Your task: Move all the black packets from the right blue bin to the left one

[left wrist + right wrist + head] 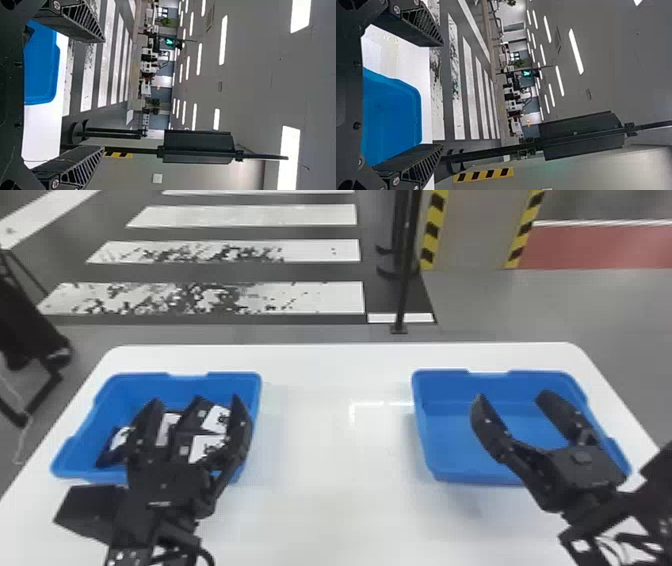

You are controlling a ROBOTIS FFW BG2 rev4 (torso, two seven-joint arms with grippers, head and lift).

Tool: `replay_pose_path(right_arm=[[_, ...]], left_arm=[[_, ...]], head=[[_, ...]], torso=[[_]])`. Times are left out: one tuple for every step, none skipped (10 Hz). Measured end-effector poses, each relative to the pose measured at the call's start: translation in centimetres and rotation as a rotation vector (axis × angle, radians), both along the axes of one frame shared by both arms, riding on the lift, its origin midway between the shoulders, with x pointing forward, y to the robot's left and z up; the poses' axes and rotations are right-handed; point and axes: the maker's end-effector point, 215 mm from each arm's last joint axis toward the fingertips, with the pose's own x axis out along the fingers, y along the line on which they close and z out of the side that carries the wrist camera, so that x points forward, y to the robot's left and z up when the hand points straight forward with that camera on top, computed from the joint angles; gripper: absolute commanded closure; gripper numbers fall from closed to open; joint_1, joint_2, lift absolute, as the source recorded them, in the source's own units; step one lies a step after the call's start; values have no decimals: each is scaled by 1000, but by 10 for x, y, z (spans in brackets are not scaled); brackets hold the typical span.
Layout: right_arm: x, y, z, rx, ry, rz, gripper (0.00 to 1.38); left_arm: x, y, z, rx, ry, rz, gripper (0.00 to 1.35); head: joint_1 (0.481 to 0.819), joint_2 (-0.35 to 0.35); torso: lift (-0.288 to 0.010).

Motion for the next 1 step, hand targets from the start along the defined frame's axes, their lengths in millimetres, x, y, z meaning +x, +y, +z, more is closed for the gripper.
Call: replay_pose_path(right_arm=[[0, 0, 0, -1, -1, 0, 127]], left_arm=[[0, -1, 0, -2, -1, -1, 90]], head=[[695, 35]], torso=[[-168]])
